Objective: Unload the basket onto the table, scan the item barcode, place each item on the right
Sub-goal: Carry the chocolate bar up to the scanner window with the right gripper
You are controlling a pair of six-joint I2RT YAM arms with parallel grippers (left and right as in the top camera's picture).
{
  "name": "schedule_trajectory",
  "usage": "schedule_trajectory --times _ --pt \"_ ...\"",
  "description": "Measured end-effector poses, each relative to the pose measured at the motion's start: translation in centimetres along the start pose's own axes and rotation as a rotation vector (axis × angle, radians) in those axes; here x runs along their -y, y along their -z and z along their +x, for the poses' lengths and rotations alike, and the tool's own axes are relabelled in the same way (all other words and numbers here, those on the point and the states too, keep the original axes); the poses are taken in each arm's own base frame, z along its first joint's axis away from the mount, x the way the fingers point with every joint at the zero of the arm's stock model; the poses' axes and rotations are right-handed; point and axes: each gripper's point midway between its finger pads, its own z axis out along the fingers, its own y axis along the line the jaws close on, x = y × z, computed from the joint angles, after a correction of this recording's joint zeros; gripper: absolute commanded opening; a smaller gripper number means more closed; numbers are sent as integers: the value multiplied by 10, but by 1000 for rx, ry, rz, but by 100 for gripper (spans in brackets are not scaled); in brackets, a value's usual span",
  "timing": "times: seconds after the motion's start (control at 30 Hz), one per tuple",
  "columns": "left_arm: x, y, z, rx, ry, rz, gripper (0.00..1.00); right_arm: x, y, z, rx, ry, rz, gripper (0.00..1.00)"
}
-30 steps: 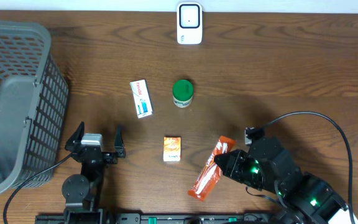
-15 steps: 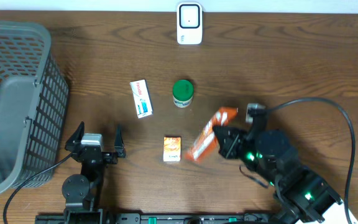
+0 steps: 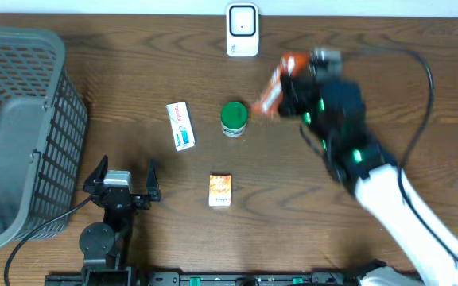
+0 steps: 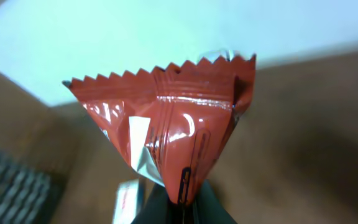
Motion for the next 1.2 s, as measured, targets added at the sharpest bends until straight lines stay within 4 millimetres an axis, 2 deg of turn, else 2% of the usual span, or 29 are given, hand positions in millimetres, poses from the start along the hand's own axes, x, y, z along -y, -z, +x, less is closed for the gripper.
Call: schedule_trajectory --times 0.07,0.2,0.27,0.43,0.6,0.87,1.03,1.2 --pt "0 0 0 0 0 0 96 -6 -24 -21 30 75 -4 1" --pt "0 0 0 0 0 0 96 -8 -74 -43 76 207 10 1" --pt "0 0 0 0 0 0 96 -5 -101 -47 116 280 31 1" --pt "0 0 0 0 0 0 96 4 -151 -46 229 458 64 1" --pt "0 0 0 0 0 0 96 12 -181 -45 365 606 102 1" --pt "0 0 0 0 0 0 96 15 -209 -46 544 704 133 1" --pt "0 0 0 0 0 0 96 22 -238 -31 554 732 144 1" --pt "0 0 0 0 0 0 96 30 -263 -4 529 747 146 1"
